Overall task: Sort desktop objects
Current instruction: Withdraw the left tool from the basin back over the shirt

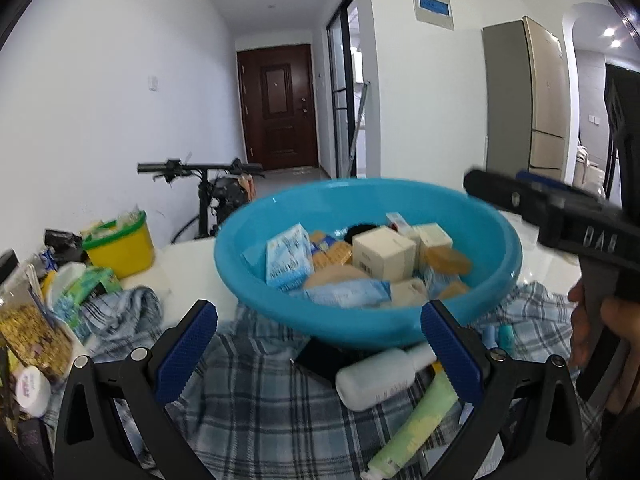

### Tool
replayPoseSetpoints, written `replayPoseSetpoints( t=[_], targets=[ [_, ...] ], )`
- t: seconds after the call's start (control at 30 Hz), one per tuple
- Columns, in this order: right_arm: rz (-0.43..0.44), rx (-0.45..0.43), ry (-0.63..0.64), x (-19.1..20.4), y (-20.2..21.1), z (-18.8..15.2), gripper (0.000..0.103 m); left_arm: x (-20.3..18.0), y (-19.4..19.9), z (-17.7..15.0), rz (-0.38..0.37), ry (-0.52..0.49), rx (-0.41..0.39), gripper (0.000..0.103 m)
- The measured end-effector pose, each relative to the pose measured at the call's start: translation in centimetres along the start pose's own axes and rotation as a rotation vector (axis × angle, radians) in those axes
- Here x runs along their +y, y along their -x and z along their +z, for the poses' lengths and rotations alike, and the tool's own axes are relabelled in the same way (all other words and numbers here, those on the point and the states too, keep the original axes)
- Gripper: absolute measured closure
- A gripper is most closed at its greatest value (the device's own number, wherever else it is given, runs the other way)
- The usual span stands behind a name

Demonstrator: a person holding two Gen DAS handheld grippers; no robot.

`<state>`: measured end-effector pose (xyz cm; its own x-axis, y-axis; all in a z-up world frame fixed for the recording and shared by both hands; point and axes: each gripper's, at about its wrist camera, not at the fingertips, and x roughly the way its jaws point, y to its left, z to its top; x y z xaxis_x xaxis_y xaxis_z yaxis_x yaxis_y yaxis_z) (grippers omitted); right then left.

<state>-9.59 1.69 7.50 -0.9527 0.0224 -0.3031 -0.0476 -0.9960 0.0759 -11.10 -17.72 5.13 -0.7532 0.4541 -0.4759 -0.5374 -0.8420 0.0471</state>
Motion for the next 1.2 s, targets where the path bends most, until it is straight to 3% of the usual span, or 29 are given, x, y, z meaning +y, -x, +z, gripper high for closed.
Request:
replayPoseSetpoints(
  t=[0.2, 0.47, 0.67, 0.9, 1.03, 1.13, 1.2],
  targets=[
    [0.000, 0.002, -0.001, 0.0, 0.0, 0.0, 0.000, -0.8, -2.7, -2.0, -0.066, 0.014, 0.106, 0.000],
    [-0.002, 0.004, -0.009, -0.5, -0.1, 0.0, 0.000, -3.3, -5.3, -3.5, -0.050, -0.082, 0.221, 0.000],
    [-0.002, 0.007, 0.000, -0.3, -0.2, -0.2, 0.000, -2.7, -6.6, -3.5, -0.085, -0.028, 0.270, 0.000],
    [-0.002, 0.014, 0.009, -0.2, -0.3, -0.5, 0.000, -3.2, -8.5, -3.9, -0.110, -0.038, 0.360, 0.000],
    [-0.002, 0.014, 0.009, -0.2, -0.3, -0.5, 0.000, -2.9, -9.4, -4.2, -0.096, -0.030, 0.401, 0.014],
    [-0.003, 0.016, 0.012, -0.2, -0.3, -0.6, 0.000, -2.3, -9.4, -4.3, -0.125, 0.008, 0.394, 0.036],
    [-0.004, 0.018, 0.014, -0.1, -0.3, -0.7, 0.000, -2.1, -8.9, -4.2, -0.134, 0.017, 0.371, 0.037]
  ],
)
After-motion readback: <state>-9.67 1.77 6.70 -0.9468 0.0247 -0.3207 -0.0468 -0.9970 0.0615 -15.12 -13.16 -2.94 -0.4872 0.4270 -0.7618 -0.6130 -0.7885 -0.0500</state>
